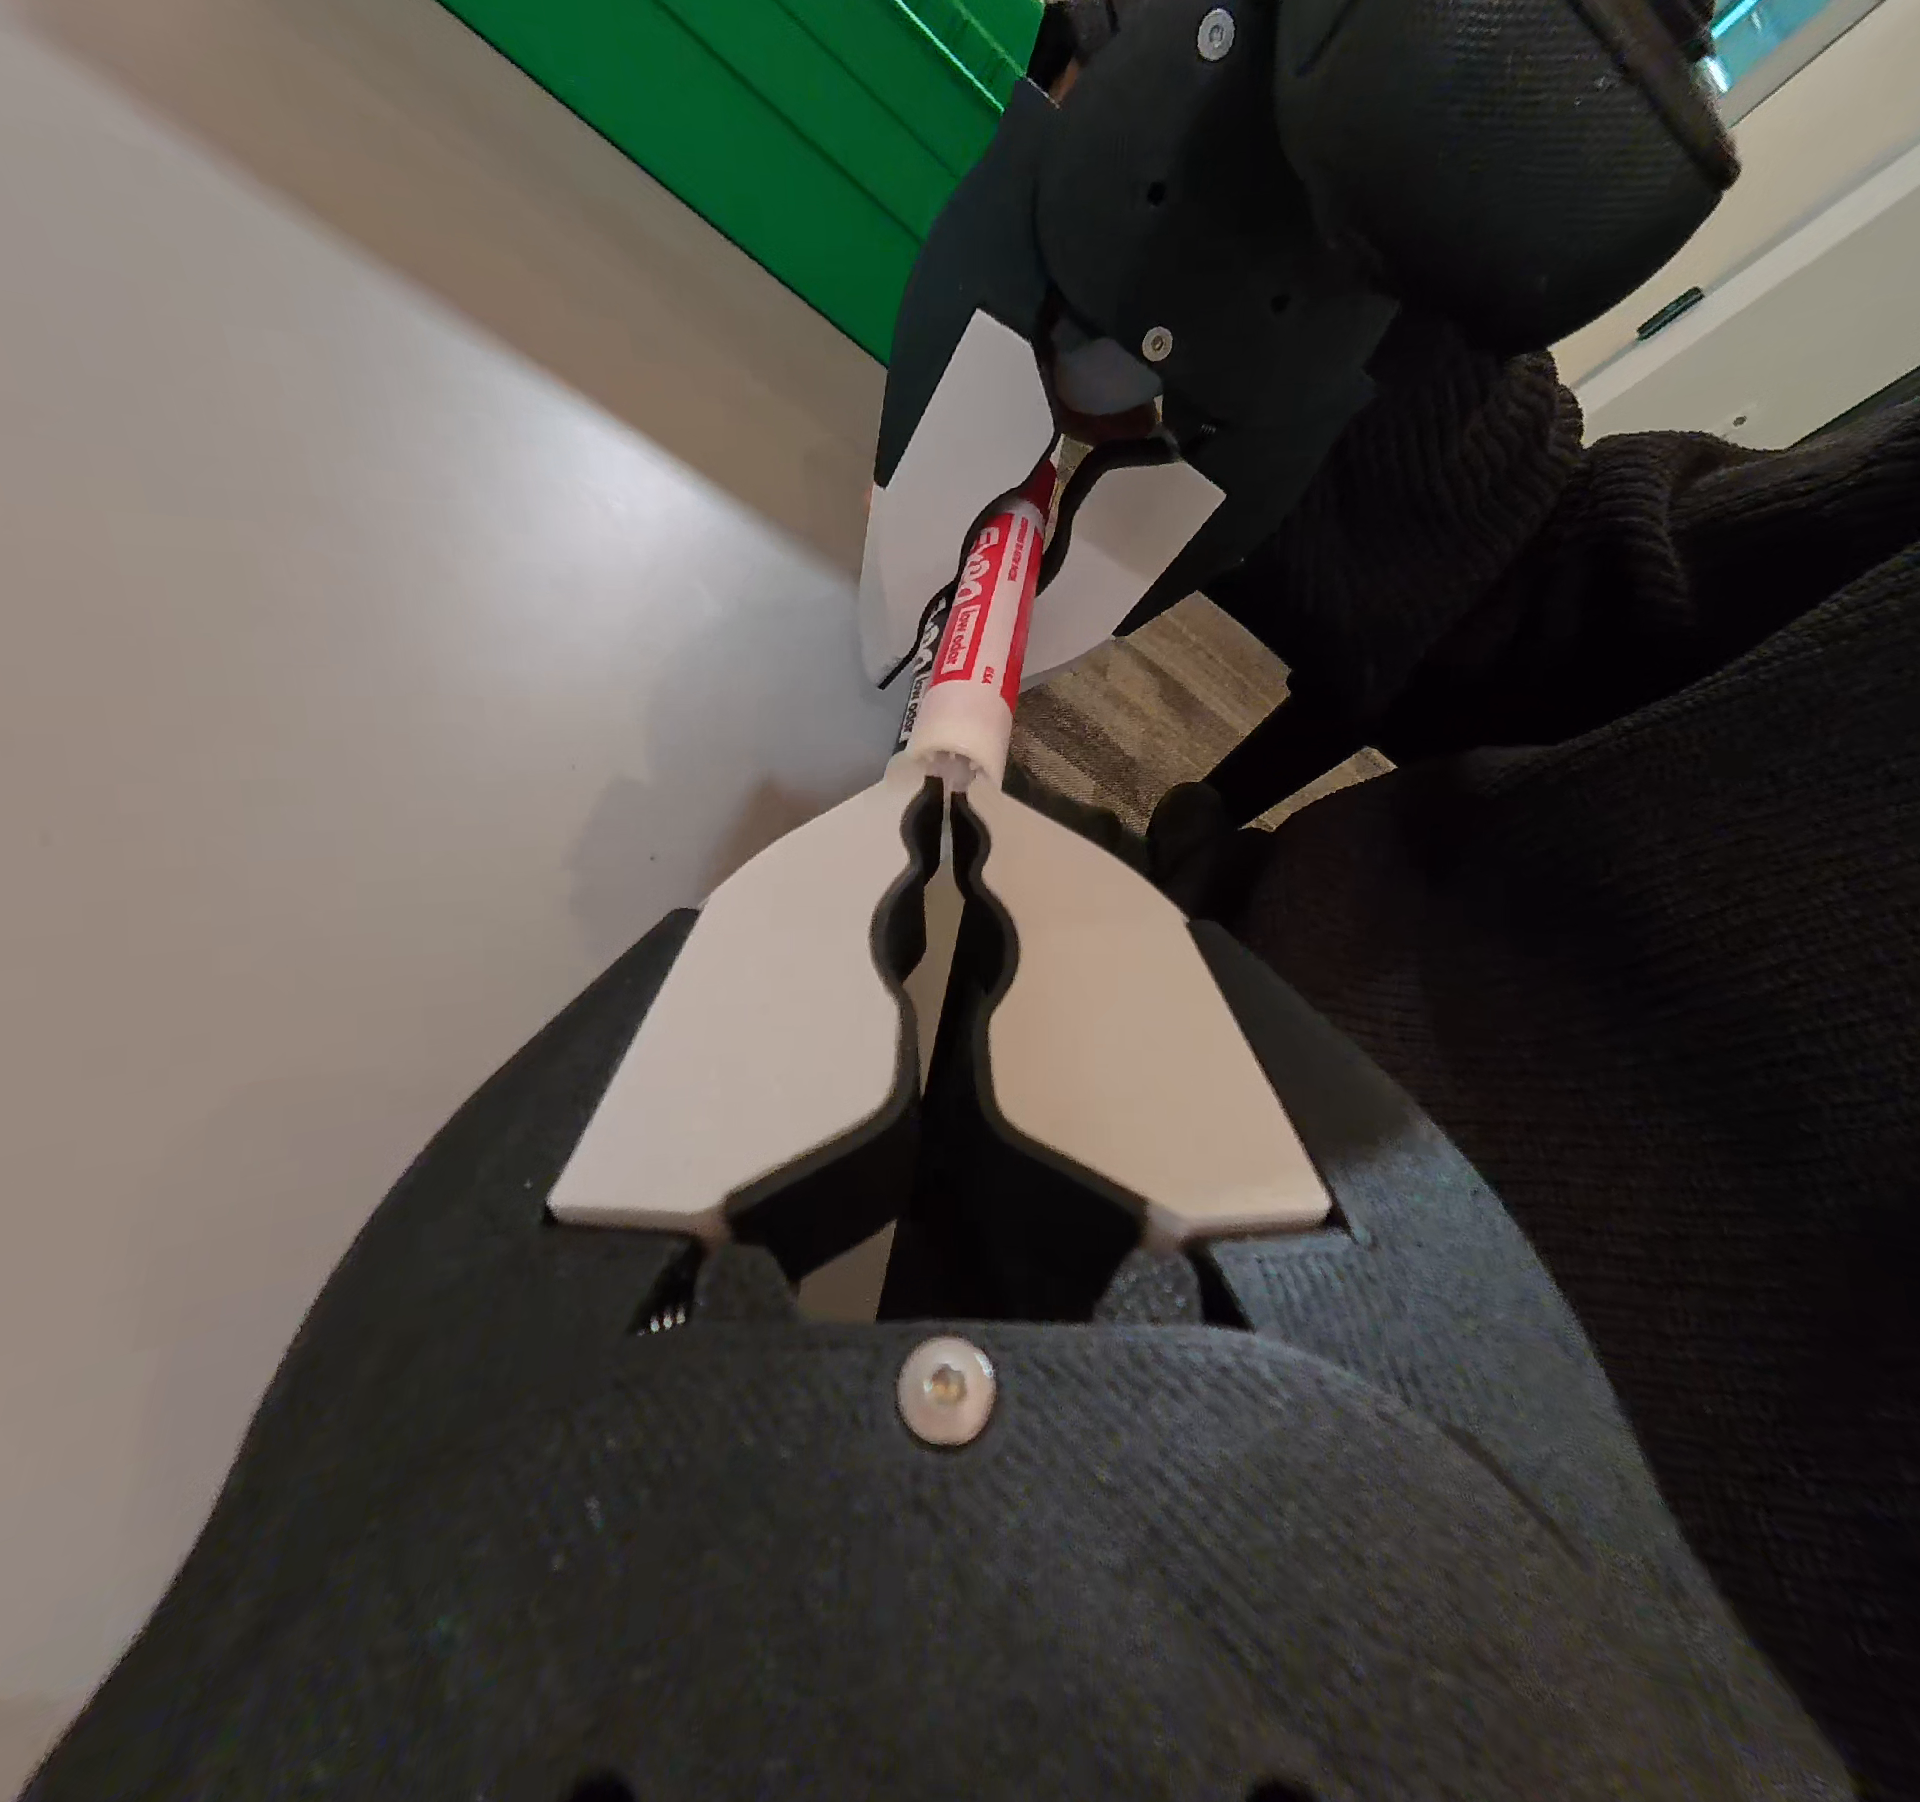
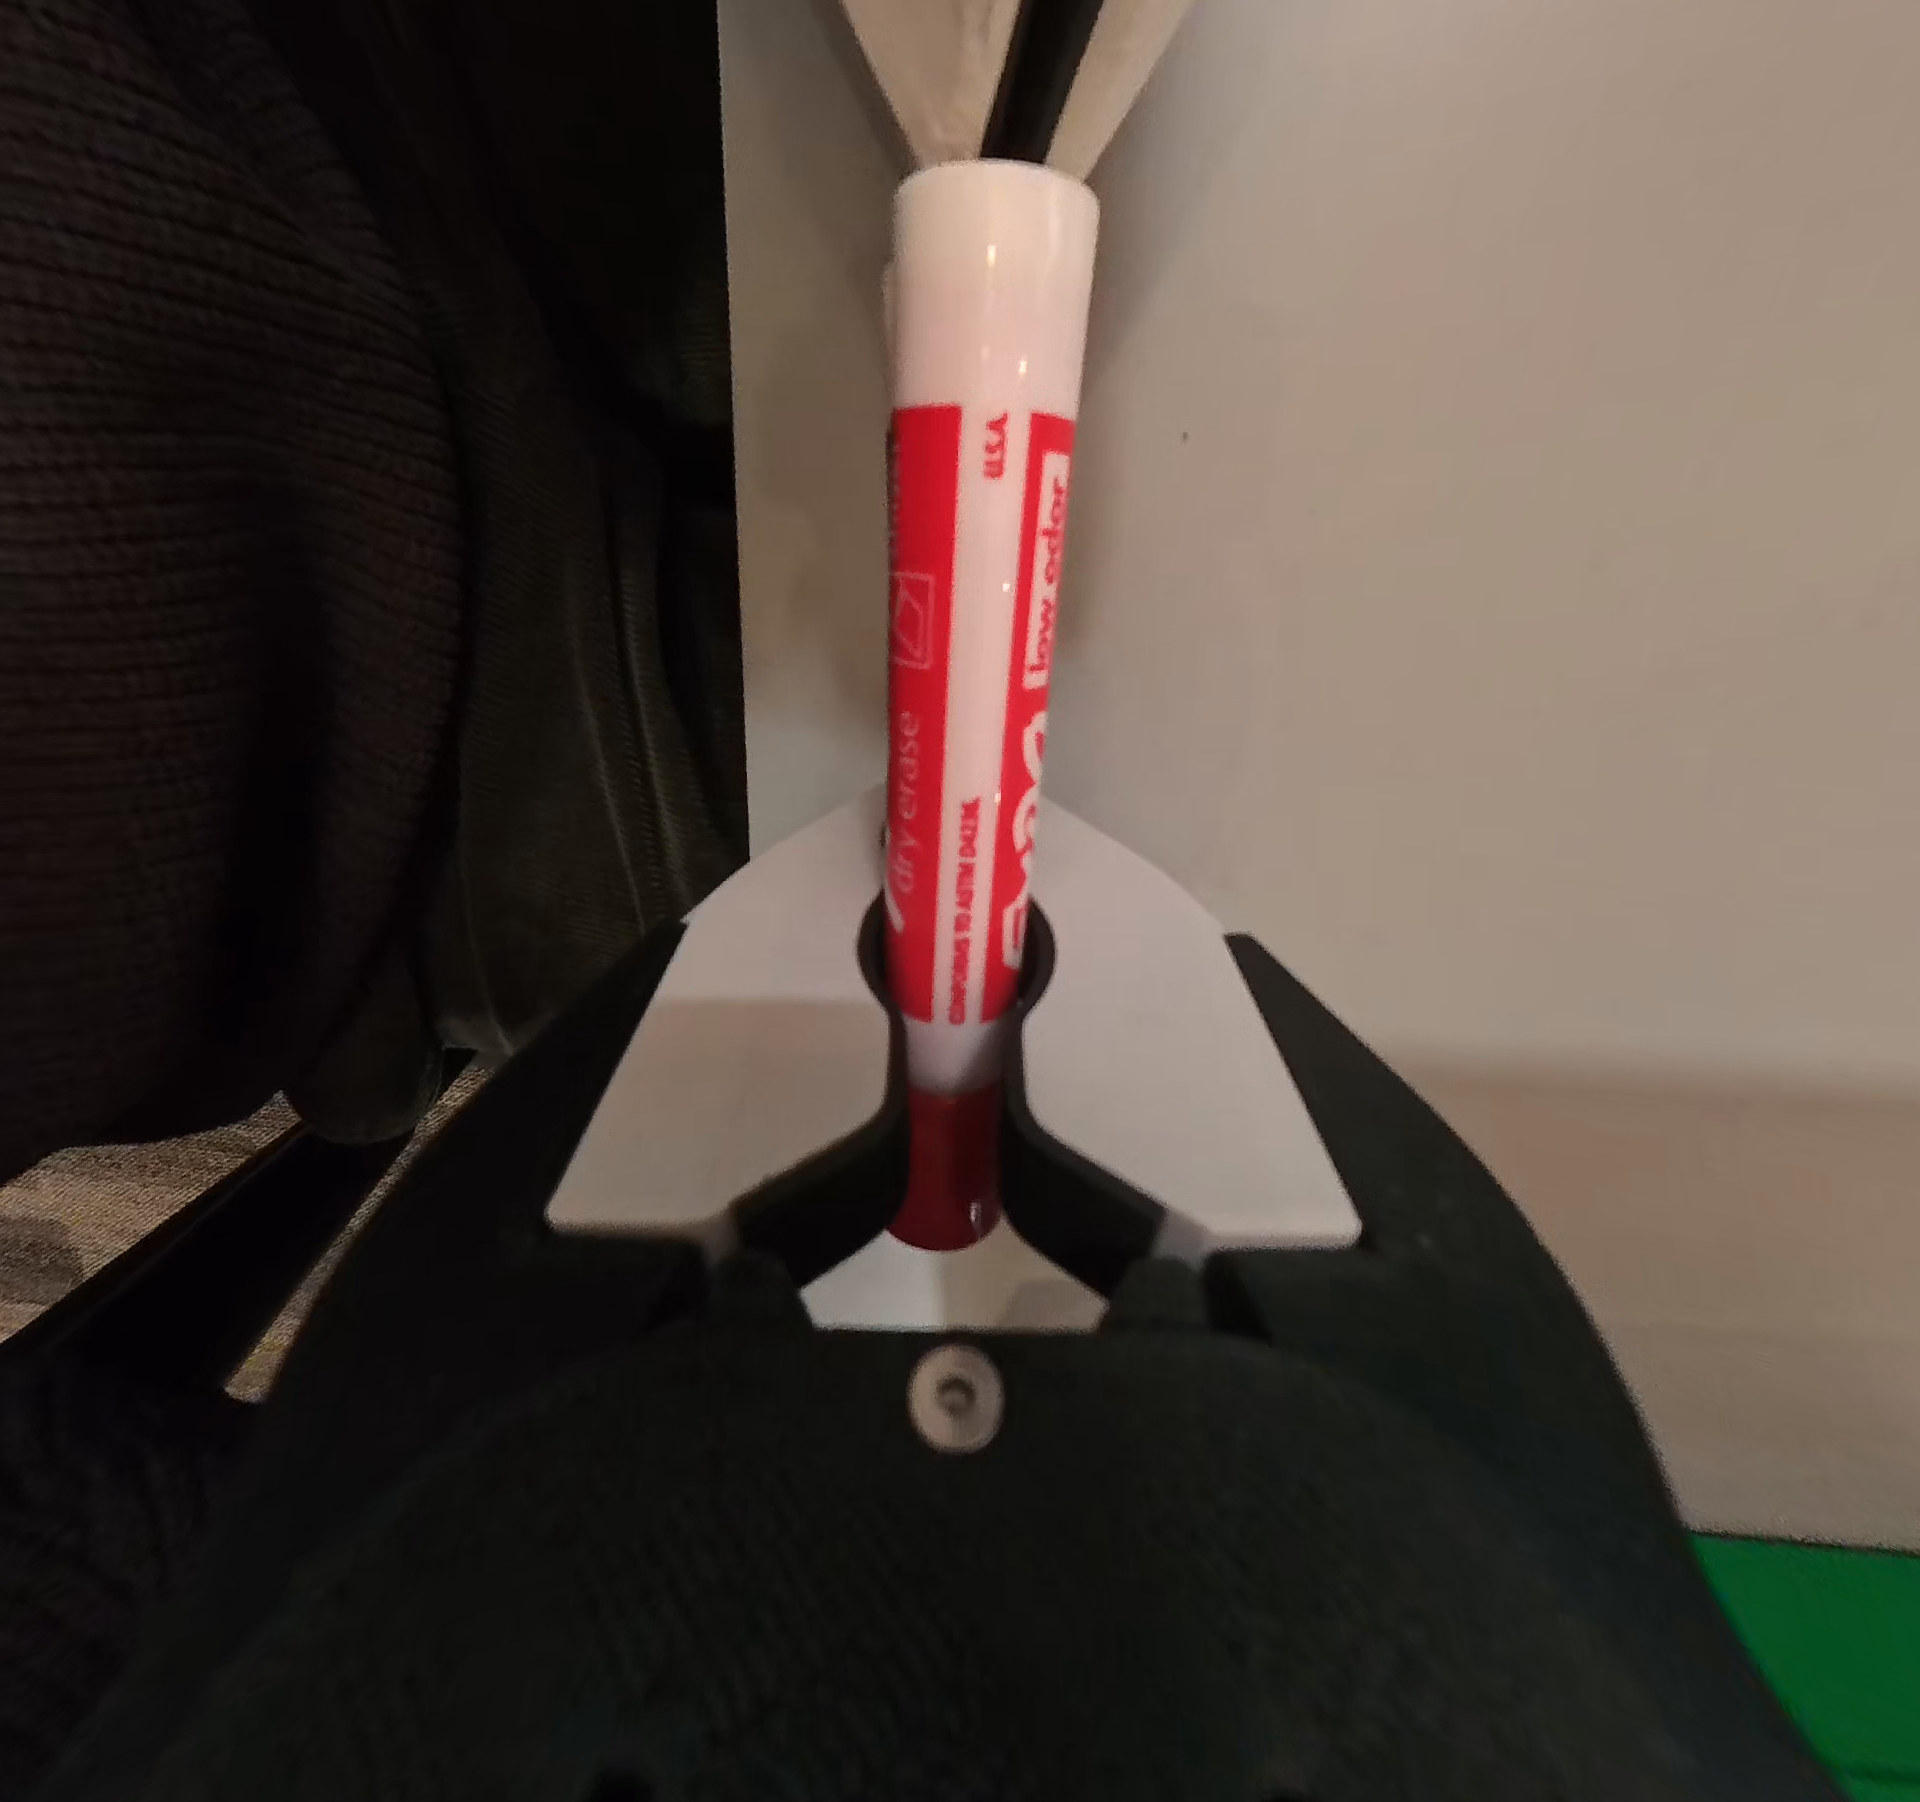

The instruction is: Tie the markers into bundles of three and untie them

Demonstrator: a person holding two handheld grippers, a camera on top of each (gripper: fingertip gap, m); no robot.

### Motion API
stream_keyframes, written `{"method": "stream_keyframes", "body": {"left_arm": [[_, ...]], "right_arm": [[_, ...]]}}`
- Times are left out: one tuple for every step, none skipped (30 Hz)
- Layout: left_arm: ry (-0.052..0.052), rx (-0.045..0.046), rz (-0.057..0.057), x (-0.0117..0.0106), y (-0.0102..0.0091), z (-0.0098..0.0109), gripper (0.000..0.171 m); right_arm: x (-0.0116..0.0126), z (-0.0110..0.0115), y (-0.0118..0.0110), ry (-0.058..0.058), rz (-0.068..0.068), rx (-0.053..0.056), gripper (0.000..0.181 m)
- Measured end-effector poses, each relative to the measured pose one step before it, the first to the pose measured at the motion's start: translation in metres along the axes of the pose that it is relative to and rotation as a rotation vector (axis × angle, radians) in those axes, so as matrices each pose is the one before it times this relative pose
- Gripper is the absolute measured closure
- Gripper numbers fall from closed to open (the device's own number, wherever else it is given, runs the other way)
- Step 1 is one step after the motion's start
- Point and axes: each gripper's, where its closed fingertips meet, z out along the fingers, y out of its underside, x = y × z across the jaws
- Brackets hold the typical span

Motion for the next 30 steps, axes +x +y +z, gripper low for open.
{"method": "stream_keyframes", "body": {"left_arm": [[-0.0006, -0.00226, 0.0011, 0.00015, 0.00027, 0.00013, 0.170], [0.0019, -0.00116, -0.0004, 0.00031, 0.00021, 0.00013, 0.169], [0.0026, 0.00166, -0.0014, 0.00035, -0.00020, -0.00006, 0.169], [0.0023, 0.00172, -0.0017, 0.00025, -0.00021, 0.00010, 0.169], [0.0029, -0.00088, -0.0023, 0.00034, 0.00012, 0.00015, 0.169], [0.0024, 0.00001, -0.0003, 0.00036, 0.00006, 0.00021, 0.169], [0.0004, -0.00134, 0.0004, 0.00022, 0.00029, 0.00027, 0.169], [-0.0013, -0.00244, 0.0012, -0.00006, 0.00044, 0.00019, 0.169], [-0.0015, -0.00225, 0.0021, -0.00004, 0.00026, 0.00013, 0.169], [-0.0008, -0.00205, 0.0019, 0.00008, 0.00031, 0.00003, 0.169], [0.0001, 0.00007, 0.0005, -0.00009, 0.00006, 0.00004, 0.169], [0.0013, -0.00012, -0.0012, 0.00012, 0.00002, 0.00005, 0.169], [0.0010, 0.00058, -0.0010, 0.00004, 0.00008, 0.00002, 0.169], [-0.0002, 0.00177, -0.0001, -0.00005, -0.00029, -0.00009, 0.169], [0.0004, 0.00036, -0.0015, -0.00006, -0.00003, -0.00009, 0.169], [0.0016, 0.00025, -0.0020, 0.00001, -0.00001, -0.00004, 0.169], [0.0005, 0.00106, -0.0010, -0.00002, 0.00001, 0.00005, 0.169], [-0.0009, 0.00061, 0.0001, -0.00008, -0.00008, 0.00013, 0.169], [-0.0004, -0.00066, -0.0001, -0.00013, 0.00008, 0.00011, 0.169], [0.0004, -0.00150, -0.0004, 0.00016, 0.00025, 0.00020, 0.169], [-0.0004, -0.00044, 0.0010, 0.00005, 0.00005, 0.00000, 0.169], [-0.0001, -0.00083, 0.0006, 0.00014, 0.00003, -0.00016, 0.169], [0.0013, -0.00039, -0.0006, 0.00021, -0.00016, -0.00016, 0.168], [0.0022, 0.00174, -0.0013, 0.00029, -0.00021, -0.00006, 0.168], [0.0013, 0.00231, -0.0010, -0.00001, -0.00014, -0.00004, 0.168], [0.0014, 0.00028, -0.0017, 0.00001, -0.00002, 0.00005, 0.168], [0.0015, -0.00191, -0.0010, 0.00001, 0.00026, -0.00001, 0.168], [-0.0009, -0.00090, 0.0003, -0.00022, 0.00013, -0.00024, 0.167], [-0.0004, -0.00110, -0.0001, -0.00023, 0.00002, -0.00044, 0.166], [0.0020, -0.00158, -0.0015, -0.00008, 0.00011, -0.00069, 0.164]], "right_arm": [[-0.00009, -0.00011, 0.00000, 0.0003, -0.0008, -0.0008, 0.167], [-0.00005, -0.00018, -0.00007, 0.0002, -0.0005, -0.0002, 0.167], [0.00008, -0.00020, 0.00002, 0.0005, 0.0002, 0.0004, 0.167], [0.00016, -0.00020, 0.00003, 0.0002, 0.0011, 0.0010, 0.168], [0.00016, -0.00004, 0.00013, 0.0001, 0.0011, 0.0005, 0.168], [0.00009, -0.00007, 0.00013, -0.0008, 0.0010, -0.0001, 0.168], [0.00012, 0.00019, 0.00026, -0.0002, 0.0009, -0.0009, 0.168], [-0.00002, 0.00028, 0.00029, -0.0009, 0.0005, -0.0012, 0.168], [-0.00008, 0.00025, 0.00009, -0.0010, 0.0003, -0.0008, 0.168], [0.00003, 0.00026, 0.00002, -0.0003, 0.0005, -0.0009, 0.168], [-0.00006, 0.00016, 0.00005, -0.0003, -0.0001, -0.0010, 0.168], [-0.00004, -0.00003, 0.00011, 0.0003, -0.0006, -0.0004, 0.167], [-0.00016, -0.00016, -0.00011, -0.0003, 0.0000, 0.0002, 0.168], [-0.00008, -0.00006, -0.00010, -0.0005, 0.0001, 0.0006, 0.168], [-0.00011, -0.00015, -0.00014, -0.0006, 0.0001, 0.0007, 0.168], [-0.00009, -0.00006, -0.00009, -0.0002, -0.0005, 0.0002, 0.168], [-0.00020, 0.00001, -0.00003, -0.0006, -0.0007, -0.0004, 0.168], [-0.00020, 0.00008, 0.00006, -0.0005, -0.0005, -0.0008, 0.168], [-0.00004, 0.00005, 0.00010, 0.0002, -0.0001, -0.0009, 0.168], [-0.00001, 0.00010, -0.00003, -0.0005, 0.0000, -0.0003, 0.167], [-0.00009, -0.00008, -0.00006, -0.0006, 0.0000, 0.0003, 0.168], [-0.00012, -0.00013, -0.00011, 0.0002, -0.0001, 0.0009, 0.168], [-0.00002, -0.00023, -0.00014, 0.0003, -0.0002, 0.0012, 0.168], [0.00003, -0.00037, -0.00007, 0.0002, 0.0001, 0.0008, 0.168], [0.00014, -0.00018, -0.00007, 0.0006, 0.0002, 0.0004, 0.168], [0.00004, -0.00004, 0.00007, -0.0002, 0.0004, -0.0003, 0.168], [0.00005, 0.00005, 0.00010, -0.0004, 0.0000, -0.0003, 0.168], [-0.00009, 0.00014, -0.00012, -0.0004, 0.0000, 0.0001, 0.168], [-0.00002, 0.00011, 0.00000, -0.0004, -0.0002, 0.0002, 0.168], [-0.00008, 0.00000, 0.00005, 0.0001, -0.0005, 0.0000, 0.168]]}}
